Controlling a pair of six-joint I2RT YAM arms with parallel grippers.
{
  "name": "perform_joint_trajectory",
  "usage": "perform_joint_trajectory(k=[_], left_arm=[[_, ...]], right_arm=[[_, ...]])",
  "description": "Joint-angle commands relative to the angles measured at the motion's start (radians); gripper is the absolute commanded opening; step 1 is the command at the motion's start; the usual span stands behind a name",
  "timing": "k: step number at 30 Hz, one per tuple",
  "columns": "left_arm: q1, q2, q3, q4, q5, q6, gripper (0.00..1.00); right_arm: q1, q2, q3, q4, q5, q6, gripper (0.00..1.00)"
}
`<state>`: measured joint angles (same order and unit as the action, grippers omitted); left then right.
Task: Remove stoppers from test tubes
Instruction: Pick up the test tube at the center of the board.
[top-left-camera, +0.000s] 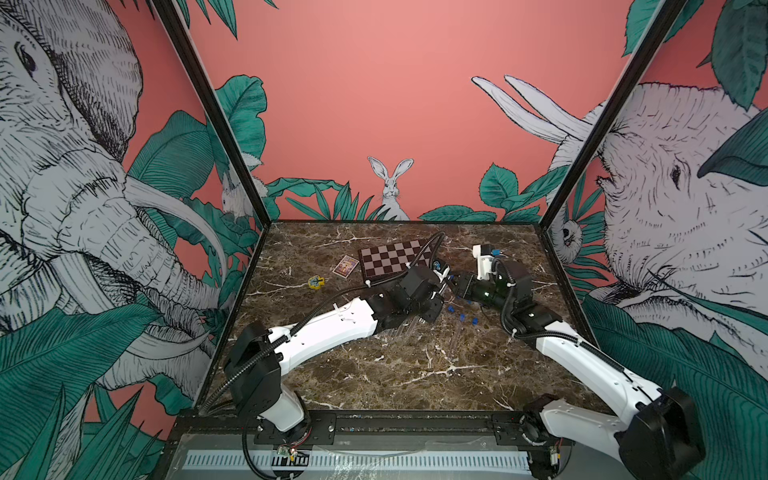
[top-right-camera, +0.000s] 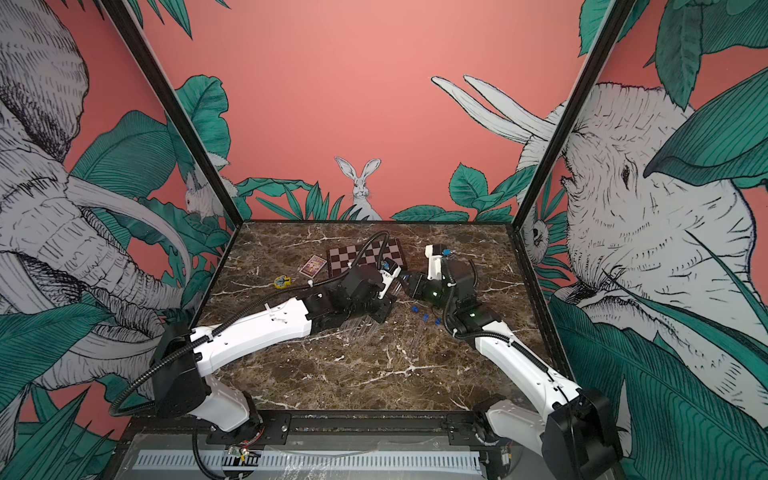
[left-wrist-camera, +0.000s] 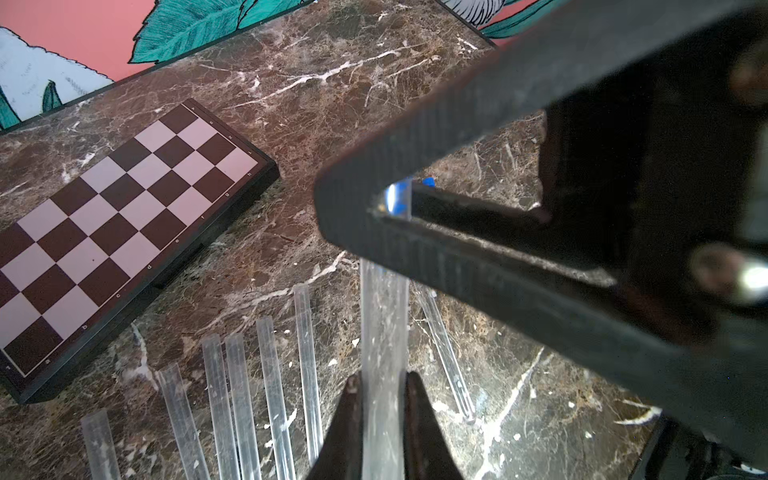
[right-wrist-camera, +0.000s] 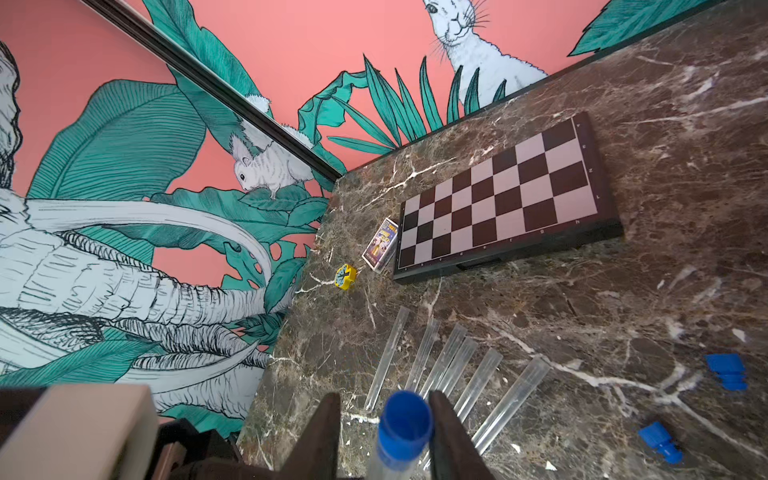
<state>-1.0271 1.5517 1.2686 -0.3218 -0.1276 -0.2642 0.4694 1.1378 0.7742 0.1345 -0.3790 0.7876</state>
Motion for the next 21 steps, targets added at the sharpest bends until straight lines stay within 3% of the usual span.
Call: perform_joint_trajectory(k=[1, 6, 11, 16, 21], left_arm=[[-0.007, -0.046, 0.000, 0.025, 0.000, 0.007, 0.11], [-0.008, -0.062, -0.002, 0.032, -0.001, 0.008, 0.11], [-0.008, -0.065, 0.000, 0.038, -0.001, 0.010, 0.12], [-0.008, -0.069, -0.004, 0.040, -0.003, 0.009, 0.15], [-0.008, -0.081, -0.022, 0.060, -0.008, 0.018, 0.34]], right_arm=[[0.008, 0.010, 0.017, 0.067, -0.013, 0.027, 0.33], [0.012, 0.017, -0.001, 0.089, -0.009, 0.045, 0.31], [0.014, 0.029, -0.003, 0.110, -0.015, 0.064, 0.15], [0.015, 0.031, -0.008, 0.126, -0.020, 0.084, 0.08], [0.014, -0.004, -0.010, 0.120, -0.007, 0.097, 0.07]])
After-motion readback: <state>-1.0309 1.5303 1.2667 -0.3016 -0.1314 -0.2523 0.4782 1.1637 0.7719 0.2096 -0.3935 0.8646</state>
